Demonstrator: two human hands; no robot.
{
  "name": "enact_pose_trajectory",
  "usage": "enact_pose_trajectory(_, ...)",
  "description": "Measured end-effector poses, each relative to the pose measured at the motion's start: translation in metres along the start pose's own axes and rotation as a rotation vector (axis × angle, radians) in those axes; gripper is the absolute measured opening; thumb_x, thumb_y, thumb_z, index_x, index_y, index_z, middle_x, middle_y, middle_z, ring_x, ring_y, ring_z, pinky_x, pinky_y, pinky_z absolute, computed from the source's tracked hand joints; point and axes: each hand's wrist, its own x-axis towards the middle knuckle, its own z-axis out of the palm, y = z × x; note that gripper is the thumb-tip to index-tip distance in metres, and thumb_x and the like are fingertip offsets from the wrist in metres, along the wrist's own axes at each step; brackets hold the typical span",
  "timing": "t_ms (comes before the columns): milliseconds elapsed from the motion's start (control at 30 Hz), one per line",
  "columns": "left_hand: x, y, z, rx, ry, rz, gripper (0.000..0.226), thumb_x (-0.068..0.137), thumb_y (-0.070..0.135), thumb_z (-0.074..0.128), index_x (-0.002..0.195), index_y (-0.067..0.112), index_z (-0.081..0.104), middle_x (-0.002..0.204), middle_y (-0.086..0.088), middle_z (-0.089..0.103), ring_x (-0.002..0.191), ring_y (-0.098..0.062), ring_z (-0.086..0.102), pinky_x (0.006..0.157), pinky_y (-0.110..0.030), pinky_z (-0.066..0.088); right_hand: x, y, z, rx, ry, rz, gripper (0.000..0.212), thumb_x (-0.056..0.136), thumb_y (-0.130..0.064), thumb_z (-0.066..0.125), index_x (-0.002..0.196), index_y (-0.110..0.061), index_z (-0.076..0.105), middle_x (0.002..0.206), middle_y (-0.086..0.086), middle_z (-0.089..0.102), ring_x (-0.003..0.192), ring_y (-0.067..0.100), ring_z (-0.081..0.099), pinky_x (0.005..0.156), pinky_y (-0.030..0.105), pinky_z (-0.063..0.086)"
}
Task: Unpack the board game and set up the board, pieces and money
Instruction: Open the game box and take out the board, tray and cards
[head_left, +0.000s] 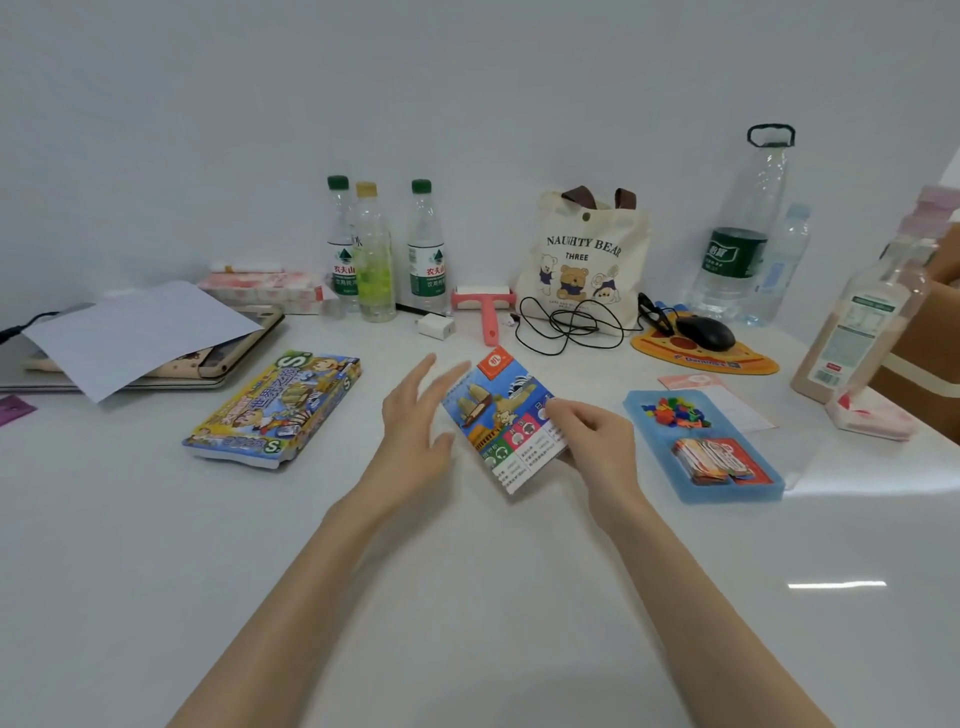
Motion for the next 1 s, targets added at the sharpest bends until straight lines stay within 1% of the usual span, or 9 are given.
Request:
enact_pose_trajectory(100,-0.005,0.001,0.002,0.228,-0.092,0.179,0.085,0.083,0.012,0.070,0.136,0.061,0.026,0.159,0.012,0.003,0.145,-0.020,-0.002,0.114,-0.042,0.015,0.000,-0.007,-0.010,0.192,-0.045,0.135,0.022,0.097,-0.020,0.055,0.082,-0.010,0.067,0.069,0.000,0.072,0.066,0.008,0.068,0.065,0.022,0.058)
enact_pose_trajectory(200,-0.005,0.000,0.003,0.328,0.005,0.384,0.050,0.084,0.048,0.060,0.133,0.048,0.046,0.154,0.009,0.030,0.142,-0.026,0.019,0.110,-0.050,0.026,0.002,-0.012,-0.016,0.311,-0.077,0.206,0.028,0.100,-0.024,0.049,0.080,-0.007,0.061,0.072,0.005,0.072,0.073,0.015,0.069,0.071,0.030,0.059)
enact_pose_trajectory(267,-0.005,0.001,0.000,0.321,0.003,0.389,0.048,0.085,0.056,0.048,0.130,0.041,0.055,0.144,0.014,0.047,0.137,-0.017,0.035,0.108,-0.046,0.034,0.002,-0.014,-0.018,0.383,-0.113,0.226,0.029,0.101,-0.022,0.046,0.083,-0.005,0.059,0.073,0.007,0.072,0.076,0.020,0.069,0.070,0.032,0.059)
enact_pose_trajectory(400,-0.011,0.013,-0.007,0.038,-0.042,0.242,0.030,0.090,0.039,0.060,0.118,0.048,0.062,0.114,0.036,0.060,0.108,0.009,0.057,0.093,-0.024,0.045,0.002,-0.016,-0.022,0.508,-0.239,0.234,0.032,0.102,-0.020,0.041,0.093,-0.001,0.064,0.087,0.011,0.073,0.078,0.020,0.070,0.066,0.031,0.060)
enact_pose_trajectory(533,-0.010,0.022,-0.005,-0.298,-0.013,0.028,0.033,0.088,0.016,0.066,0.106,0.043,0.066,0.096,0.027,0.071,0.091,0.003,0.067,0.082,-0.022,0.053,0.001,-0.011,-0.024,0.353,-0.307,0.113,0.022,0.096,-0.014,0.054,0.102,-0.003,0.071,0.104,0.010,0.073,0.094,0.016,0.069,0.077,0.024,0.057)
enact_pose_trajectory(633,-0.010,0.021,-0.007,-0.393,-0.098,0.001,0.036,0.085,0.011,0.070,0.110,0.036,0.066,0.100,0.018,0.073,0.086,-0.003,0.069,0.080,-0.025,0.055,-0.001,-0.011,-0.024,0.305,-0.294,0.048,0.017,0.091,-0.005,0.058,0.100,-0.006,0.072,0.098,0.007,0.075,0.089,0.011,0.069,0.077,0.020,0.056)
enact_pose_trajectory(767,-0.012,0.024,-0.007,-0.508,-0.166,-0.051,0.043,0.081,0.012,0.073,0.116,0.035,0.062,0.111,0.007,0.072,0.091,-0.007,0.069,0.076,-0.025,0.055,-0.004,-0.014,-0.023,0.301,-0.288,0.041,0.024,0.092,0.004,0.050,0.094,-0.010,0.070,0.085,0.001,0.076,0.079,0.010,0.070,0.071,0.019,0.057)
enact_pose_trajectory(933,-0.015,0.031,-0.004,-0.374,-0.230,-0.008,0.083,0.066,0.019,0.087,0.127,0.054,0.043,0.124,0.025,0.058,0.107,0.002,0.061,0.084,-0.018,0.052,-0.006,-0.014,-0.019,0.325,-0.341,0.036,0.020,0.087,-0.003,0.061,0.103,-0.010,0.070,0.098,0.006,0.075,0.090,0.016,0.071,0.083,0.028,0.058)
enact_pose_trajectory(1000,-0.018,0.037,-0.002,-0.337,-0.219,0.000,0.086,0.064,0.024,0.088,0.127,0.057,0.040,0.123,0.030,0.055,0.107,0.005,0.059,0.085,-0.017,0.051,-0.006,-0.013,-0.018,0.328,-0.354,0.038,0.025,0.084,-0.004,0.064,0.108,-0.009,0.069,0.105,0.009,0.073,0.097,0.019,0.070,0.088,0.031,0.056)
